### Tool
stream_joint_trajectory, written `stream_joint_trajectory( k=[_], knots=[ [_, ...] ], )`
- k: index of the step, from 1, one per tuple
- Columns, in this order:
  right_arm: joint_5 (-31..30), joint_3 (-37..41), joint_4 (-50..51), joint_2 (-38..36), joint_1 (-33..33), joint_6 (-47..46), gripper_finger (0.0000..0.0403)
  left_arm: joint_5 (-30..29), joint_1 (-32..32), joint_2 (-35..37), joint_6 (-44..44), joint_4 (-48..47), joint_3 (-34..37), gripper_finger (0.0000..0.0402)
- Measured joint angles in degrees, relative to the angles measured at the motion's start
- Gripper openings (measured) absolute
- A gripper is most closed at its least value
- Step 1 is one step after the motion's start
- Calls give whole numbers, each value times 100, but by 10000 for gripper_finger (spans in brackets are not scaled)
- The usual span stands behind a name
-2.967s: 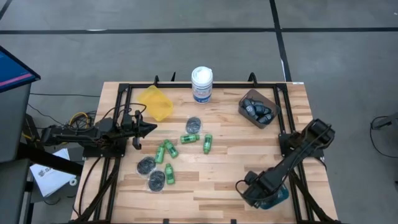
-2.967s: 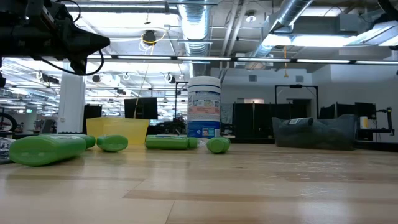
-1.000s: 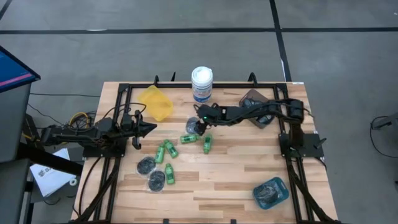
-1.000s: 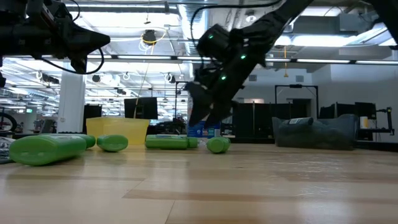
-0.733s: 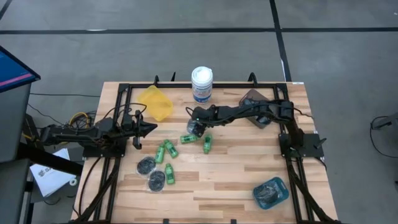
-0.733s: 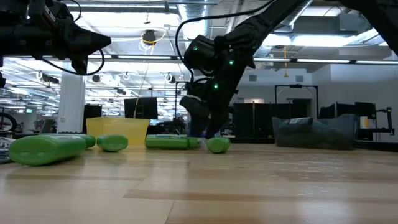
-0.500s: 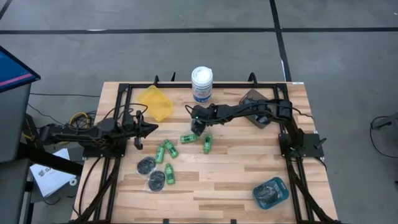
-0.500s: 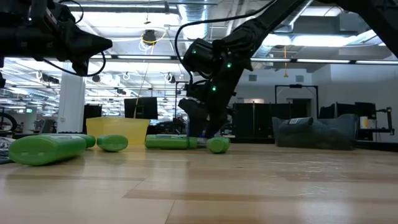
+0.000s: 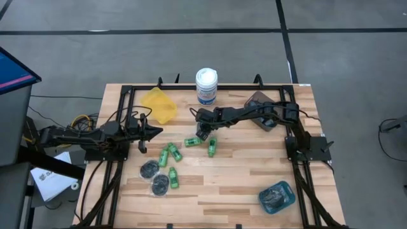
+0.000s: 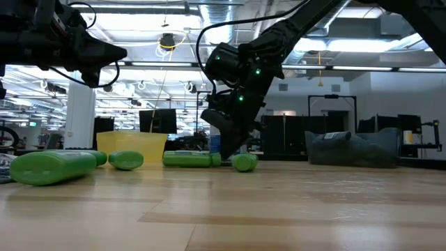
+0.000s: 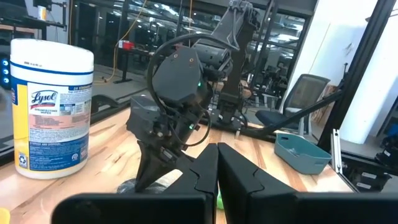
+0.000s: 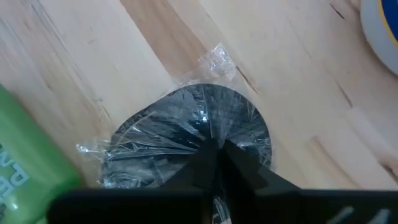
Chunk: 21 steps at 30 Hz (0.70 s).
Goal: Pick & Place Travel size toiletries
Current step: Put the black hairbrush into the blue bin
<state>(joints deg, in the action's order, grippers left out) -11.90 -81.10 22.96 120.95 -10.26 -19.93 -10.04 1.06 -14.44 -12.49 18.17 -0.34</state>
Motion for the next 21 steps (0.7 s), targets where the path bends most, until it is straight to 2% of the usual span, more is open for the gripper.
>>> stream_joint_trajectory(
  k=[10, 21],
  knots=[
    [1, 17, 102, -198, 4, 190, 3, 2, 0, 2, 0, 7, 0, 2],
    [-13, 13, 1022, -1616, 124, 558, 0, 2, 0, 2, 0, 37, 0, 2]
  ],
)
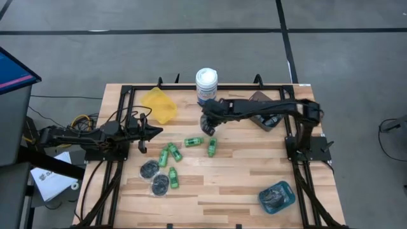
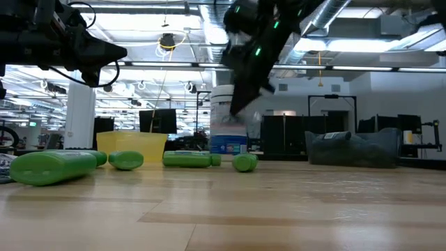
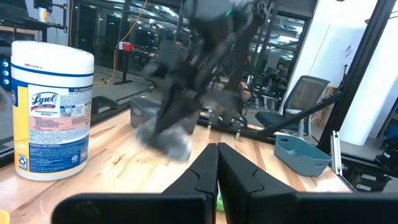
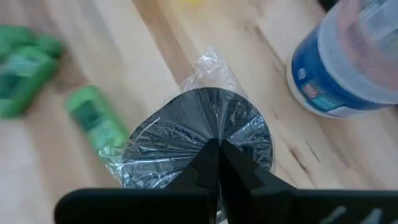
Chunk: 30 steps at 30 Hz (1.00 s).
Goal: Pick & Place Travel size toiletries
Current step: Put the black hairbrush into the blue bin
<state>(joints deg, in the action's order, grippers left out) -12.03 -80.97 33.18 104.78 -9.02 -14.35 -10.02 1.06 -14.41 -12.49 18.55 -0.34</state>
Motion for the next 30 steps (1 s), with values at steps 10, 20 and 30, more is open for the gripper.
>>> stream_joint_trajectory(
  k=[10, 20, 30],
  knots=[
    [8, -6, 2289, -1464, 1230, -762, 0, 0, 0, 0, 0, 4, 0, 2],
    [11, -6, 4168, -1755, 3360, -1979, 0, 0, 0, 0, 1, 48, 0, 2],
    [15, -4, 4637, -1730, 5546, -2313, 0, 0, 0, 0, 0, 90, 0, 2]
  ],
)
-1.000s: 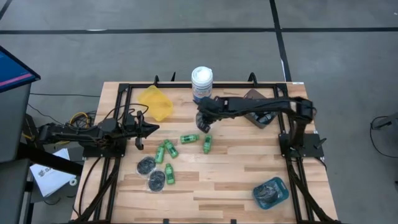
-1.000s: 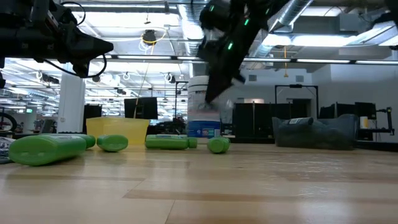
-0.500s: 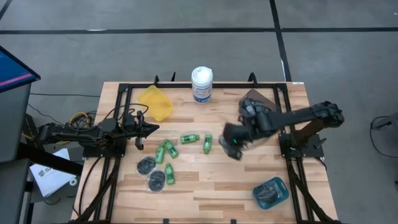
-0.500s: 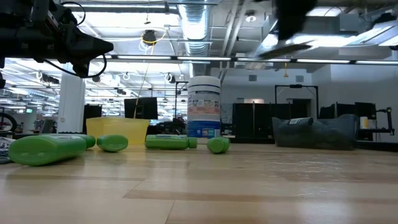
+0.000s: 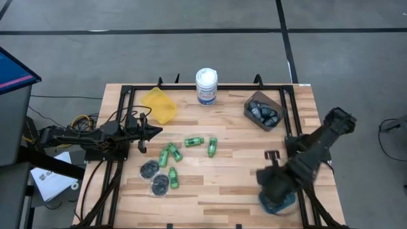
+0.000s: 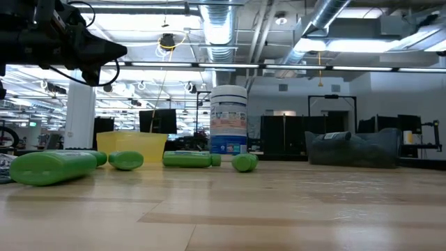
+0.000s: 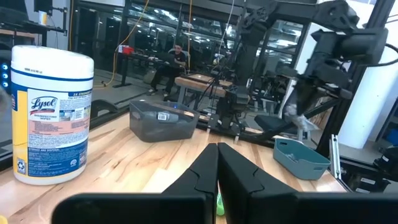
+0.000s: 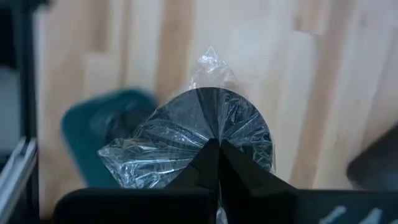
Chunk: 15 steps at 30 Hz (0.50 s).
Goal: Pick & Place Travel size toiletries
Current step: Put the black hairbrush into the blue bin
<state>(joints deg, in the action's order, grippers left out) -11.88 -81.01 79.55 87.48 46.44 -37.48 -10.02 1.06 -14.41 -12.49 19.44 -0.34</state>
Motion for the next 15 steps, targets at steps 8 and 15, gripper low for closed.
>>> stream_joint_trajectory(
  k=[8, 15],
  knots=[
    [8, -1, 59, 413, 1015, 7, 0, 0, 0, 0, 0, 16, 0, 2],
    [872, 6, 35, 1266, 1097, 660, 0, 0, 0, 0, 0, 48, 0, 2]
  ],
)
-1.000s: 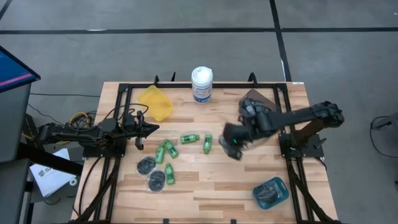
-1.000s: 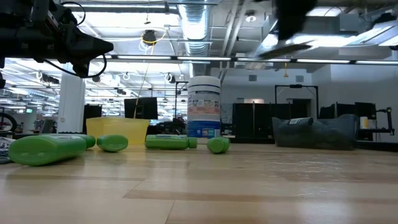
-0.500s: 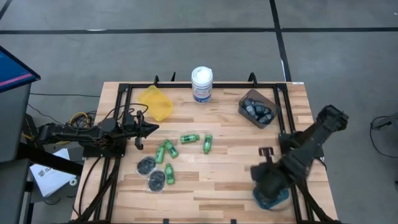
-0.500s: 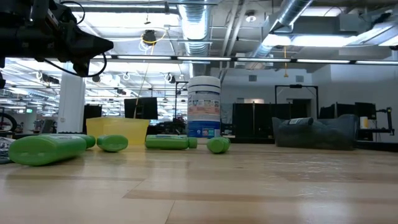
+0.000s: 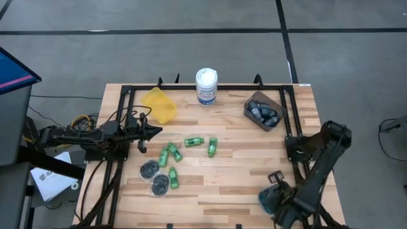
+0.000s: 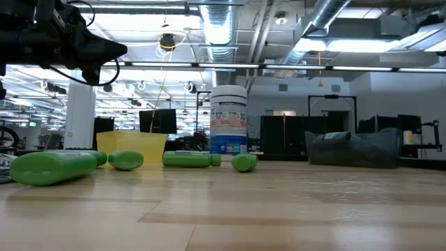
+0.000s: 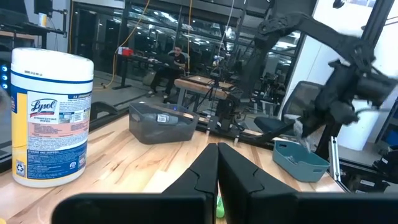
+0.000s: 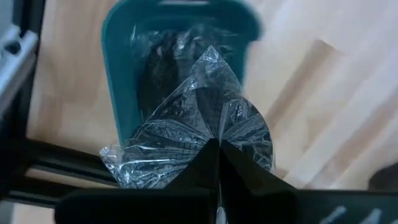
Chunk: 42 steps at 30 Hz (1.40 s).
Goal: Pick & Place Travel size toiletries
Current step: Put the black hairbrush into the blue bin
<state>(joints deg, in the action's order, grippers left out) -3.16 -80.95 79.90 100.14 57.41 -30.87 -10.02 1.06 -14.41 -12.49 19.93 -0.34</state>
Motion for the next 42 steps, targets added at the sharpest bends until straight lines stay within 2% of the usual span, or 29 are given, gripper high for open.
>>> stream_joint_trajectory(
  k=[8, 18, 42],
  knots=[
    [63, 0, -94, 612, -31, 842, 0, 1, 0, 0, 0, 47, 0, 2],
    [70, -6, -548, 513, -26, 1202, 0, 1, -1, 0, 0, 81, 0, 2],
    [67, -6, -725, 582, -250, 1929, 0, 2, -2, 0, 0, 116, 0, 2]
  ],
)
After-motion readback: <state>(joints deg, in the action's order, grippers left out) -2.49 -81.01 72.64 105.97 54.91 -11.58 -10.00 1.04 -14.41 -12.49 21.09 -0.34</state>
